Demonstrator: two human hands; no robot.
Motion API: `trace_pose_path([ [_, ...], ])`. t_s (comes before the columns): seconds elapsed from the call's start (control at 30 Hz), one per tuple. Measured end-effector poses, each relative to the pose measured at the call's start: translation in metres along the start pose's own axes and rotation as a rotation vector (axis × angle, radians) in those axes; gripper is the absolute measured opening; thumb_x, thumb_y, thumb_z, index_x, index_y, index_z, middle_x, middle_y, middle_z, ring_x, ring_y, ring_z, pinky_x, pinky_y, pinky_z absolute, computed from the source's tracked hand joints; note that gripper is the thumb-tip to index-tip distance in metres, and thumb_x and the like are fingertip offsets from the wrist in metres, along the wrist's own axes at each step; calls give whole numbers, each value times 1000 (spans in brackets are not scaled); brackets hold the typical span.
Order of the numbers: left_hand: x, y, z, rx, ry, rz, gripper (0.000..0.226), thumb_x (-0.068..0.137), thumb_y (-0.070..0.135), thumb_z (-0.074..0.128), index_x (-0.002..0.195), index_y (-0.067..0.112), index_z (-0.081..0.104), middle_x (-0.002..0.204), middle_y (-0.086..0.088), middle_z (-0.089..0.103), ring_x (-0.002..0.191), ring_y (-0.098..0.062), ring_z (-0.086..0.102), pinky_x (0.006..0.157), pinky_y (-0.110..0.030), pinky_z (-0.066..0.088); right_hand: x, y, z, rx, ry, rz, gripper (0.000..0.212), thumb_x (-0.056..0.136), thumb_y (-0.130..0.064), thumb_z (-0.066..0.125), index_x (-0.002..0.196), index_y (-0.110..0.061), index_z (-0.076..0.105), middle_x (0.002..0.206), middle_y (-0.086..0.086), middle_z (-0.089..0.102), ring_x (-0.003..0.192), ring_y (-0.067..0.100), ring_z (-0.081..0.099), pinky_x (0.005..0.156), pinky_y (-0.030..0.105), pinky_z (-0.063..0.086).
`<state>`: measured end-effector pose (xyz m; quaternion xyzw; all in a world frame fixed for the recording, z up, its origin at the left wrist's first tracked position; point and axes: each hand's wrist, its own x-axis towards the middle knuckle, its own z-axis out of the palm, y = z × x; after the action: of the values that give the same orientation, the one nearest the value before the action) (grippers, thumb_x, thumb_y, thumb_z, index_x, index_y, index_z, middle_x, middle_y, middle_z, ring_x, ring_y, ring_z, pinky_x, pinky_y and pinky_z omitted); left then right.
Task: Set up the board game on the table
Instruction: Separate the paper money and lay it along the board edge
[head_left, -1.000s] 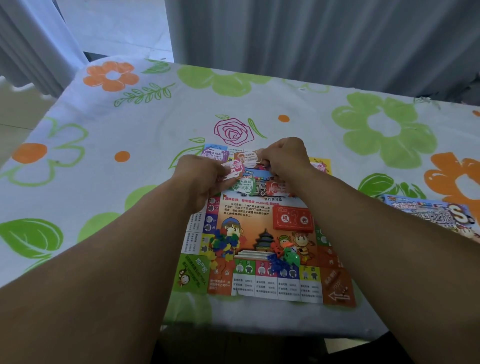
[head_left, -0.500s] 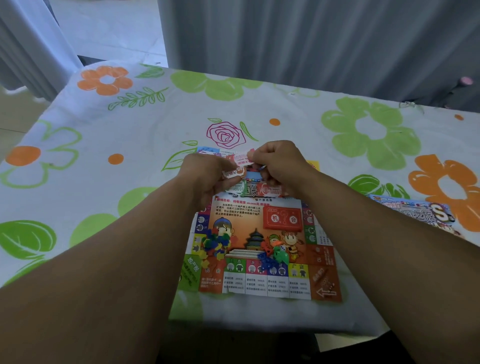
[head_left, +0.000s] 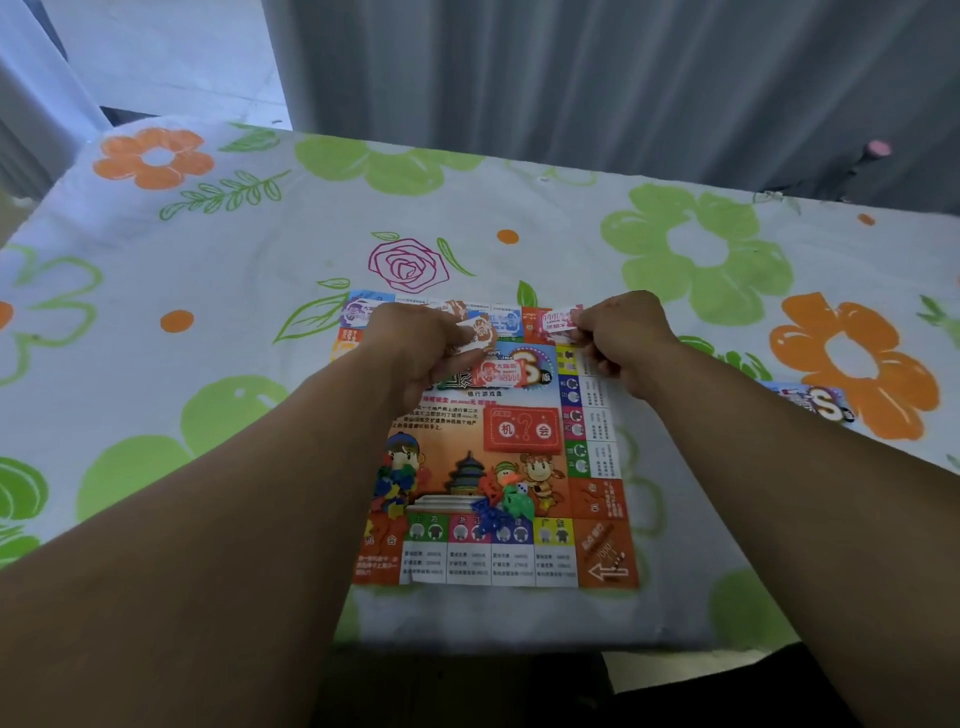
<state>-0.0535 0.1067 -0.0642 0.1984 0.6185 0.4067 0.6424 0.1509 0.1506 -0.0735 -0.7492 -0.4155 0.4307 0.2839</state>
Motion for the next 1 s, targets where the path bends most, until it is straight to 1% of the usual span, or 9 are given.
trace_pose_path([
  [0.13, -2, 0, 5, 18, -9, 0, 17, 90, -8, 64, 107, -4, 64, 108, -19, 66, 85, -28, 75, 69, -31, 64, 6, 7, -5, -57, 14, 17, 23, 93, -19, 70, 79, -6, 56, 64, 9, 60, 43, 15, 48, 39, 22, 31],
  [0.23, -2, 1, 4, 11, -24, -7, 19, 90, -6, 66, 109, -5, 65, 107, -19, 67, 80, -26, 76, 67, -29, 64, 8, 7, -4, -100, 80, -15, 32, 82, -21, 78, 74, -11, 49, 69, 12, 63, 55, 24, 61, 46, 27, 38],
  [0.3, -2, 1, 3, 7, -31, -10, 22, 89, -4, 68, 111, -8, 65, 106, -20, 69, 77, -26, 77, 65, -29, 64, 5, 2, -2, -106, 72, -58, 27, 82, -20, 77, 76, -11, 52, 71, 10, 65, 59, 24, 64, 51, 29, 42],
  [0.4, -4, 1, 2, 2, -39, 3, 12, 89, -2, 69, 100, -7, 67, 101, -20, 71, 72, -25, 77, 61, -28, 63, -10, -8, 7, -72, -117, -135, 23, 90, -28, 73, 86, -10, 61, 68, 3, 67, 48, 13, 59, 45, 23, 42],
  [0.5, -5, 1, -1, 21, -29, 14, 8, 87, 0, 72, 92, -3, 67, 103, -21, 72, 79, -28, 77, 58, -25, 61, -23, -16, 20, -32, -319, -219, 33, 92, -36, 70, 88, -4, 64, 67, 8, 62, 45, 14, 49, 40, 22, 36],
  [0.6, -4, 0, -6, 37, -34, 29, 11, 89, 3, 72, 97, -3, 68, 110, -23, 70, 86, -29, 76, 63, -27, 63, -30, -21, 32, -46, -418, -289, 25, 91, -29, 73, 87, -5, 67, 75, 8, 66, 48, 13, 50, 42, 25, 39],
  [0.73, -5, 3, -13, 13, -33, 15, 17, 90, -3, 66, 106, -5, 65, 112, -24, 65, 92, -28, 73, 64, -26, 61, -33, -23, 43, -62, -386, -306, 17, 91, -19, 73, 83, -5, 66, 67, 10, 64, 43, 11, 49, 40, 24, 40],
  [0.87, -5, 6, -27, 18, 1, -30, 20, 91, -10, 58, 110, -5, 64, 115, -23, 67, 89, -33, 75, 64, -28, 62, -29, -25, 50, 13, -315, -269, 13, 94, -14, 69, 86, -5, 66, 84, 15, 68, 47, 12, 53, 41, 23, 41],
  [1.0, -5, 7, -44, 39, 59, -45, 16, 90, -9, 62, 105, -8, 65, 113, -23, 67, 84, -35, 75, 58, -27, 61, -27, -27, 60, 24, -289, -219, 9, 95, -10, 66, 89, -4, 68, 86, 17, 70, 49, 12, 57, 44, 24, 44],
])
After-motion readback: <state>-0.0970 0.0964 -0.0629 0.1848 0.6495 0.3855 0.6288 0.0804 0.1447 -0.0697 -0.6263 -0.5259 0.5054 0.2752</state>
